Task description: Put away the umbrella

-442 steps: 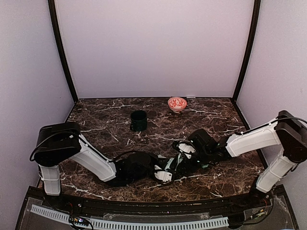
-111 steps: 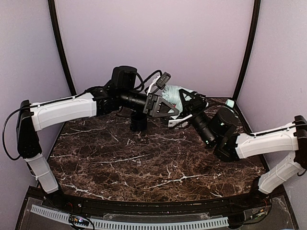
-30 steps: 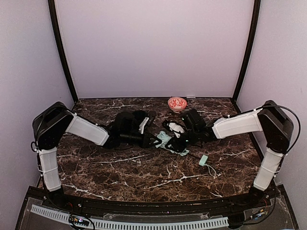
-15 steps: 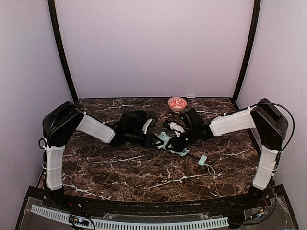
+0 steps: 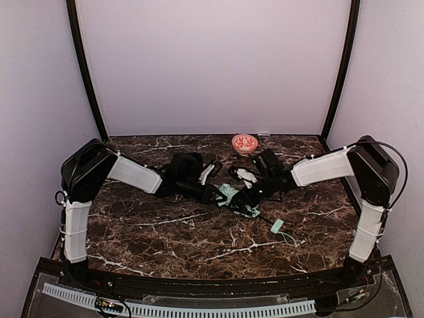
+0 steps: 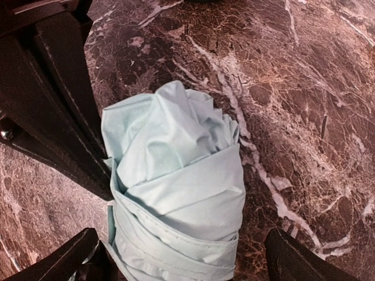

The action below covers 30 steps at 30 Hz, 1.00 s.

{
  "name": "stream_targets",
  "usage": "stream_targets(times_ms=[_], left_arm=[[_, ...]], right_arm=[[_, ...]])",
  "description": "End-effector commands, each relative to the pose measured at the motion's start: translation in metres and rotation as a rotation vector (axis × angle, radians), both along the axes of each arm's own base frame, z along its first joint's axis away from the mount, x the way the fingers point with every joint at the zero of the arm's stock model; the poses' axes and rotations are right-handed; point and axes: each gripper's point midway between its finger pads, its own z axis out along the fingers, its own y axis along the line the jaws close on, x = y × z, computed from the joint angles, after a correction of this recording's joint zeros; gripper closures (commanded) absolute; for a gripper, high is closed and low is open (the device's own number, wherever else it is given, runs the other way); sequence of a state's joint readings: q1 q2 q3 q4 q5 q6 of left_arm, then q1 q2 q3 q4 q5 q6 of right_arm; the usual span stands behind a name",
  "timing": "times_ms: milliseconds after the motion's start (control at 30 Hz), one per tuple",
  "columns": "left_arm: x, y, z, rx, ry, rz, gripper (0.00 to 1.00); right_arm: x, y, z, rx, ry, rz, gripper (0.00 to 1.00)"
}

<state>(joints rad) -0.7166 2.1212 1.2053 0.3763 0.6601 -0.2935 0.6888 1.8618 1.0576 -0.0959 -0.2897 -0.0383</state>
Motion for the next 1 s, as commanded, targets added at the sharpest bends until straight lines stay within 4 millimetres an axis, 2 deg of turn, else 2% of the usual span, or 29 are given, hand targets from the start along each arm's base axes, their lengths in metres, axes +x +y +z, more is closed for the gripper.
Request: stream_targets(times_ms=[0,133,233,333,533,633,733,800,833,867,967], left_arm=[[-0.003,0.007,-0.021,0.080,0.019,0.006,1.00],[-0.002,0.007,-0.021,0.081,0.017,0.004,1.00],[-0.003,0.006,-0.020,0.078,0.020,0.004,1.00],[-0.003,0.006,-0.019,0.076,0.020,0.004,1.00],[-0.002,0.005,-0.017,0.074,0.020,0.003,1.00],[-0.003,0.006,-0.015,0.074,0.016,0.003,1.00],[-0.003,0.006,-0.013,0.073,0.013,0.003,1.00],[-0.003,0.006,-0.011,0.067,0.012,-0.001,1.00],[-0.004,0.005,-0.008,0.059,0.009,-0.003,1.00],[-0.004,0.004,-0.005,0.051,0.010,-0.007,1.00],[-0.007,0.003,0.014,0.023,0.003,-0.023,1.00]], right_arm=[[0.004,-0.003,0.030,-0.012,-0.082,0.035,0.00],[-0.007,-0.009,0.047,-0.074,-0.171,0.082,0.00],[-0.020,-0.012,0.047,-0.147,-0.216,0.118,0.00],[-0.027,-0.019,0.032,-0.240,-0.230,0.130,0.00],[-0.015,-0.025,0.005,-0.363,-0.230,0.130,0.01],[-0.013,-0.023,-0.001,-0.374,-0.240,0.149,0.04],[-0.015,-0.018,-0.006,-0.362,-0.240,0.178,0.15],[-0.018,-0.015,-0.007,-0.333,-0.242,0.195,0.27],[-0.019,-0.013,-0.006,-0.318,-0.246,0.201,0.36],[-0.020,-0.011,-0.005,-0.302,-0.248,0.202,0.50],[-0.023,-0.007,-0.001,-0.251,-0.230,0.202,0.78]])
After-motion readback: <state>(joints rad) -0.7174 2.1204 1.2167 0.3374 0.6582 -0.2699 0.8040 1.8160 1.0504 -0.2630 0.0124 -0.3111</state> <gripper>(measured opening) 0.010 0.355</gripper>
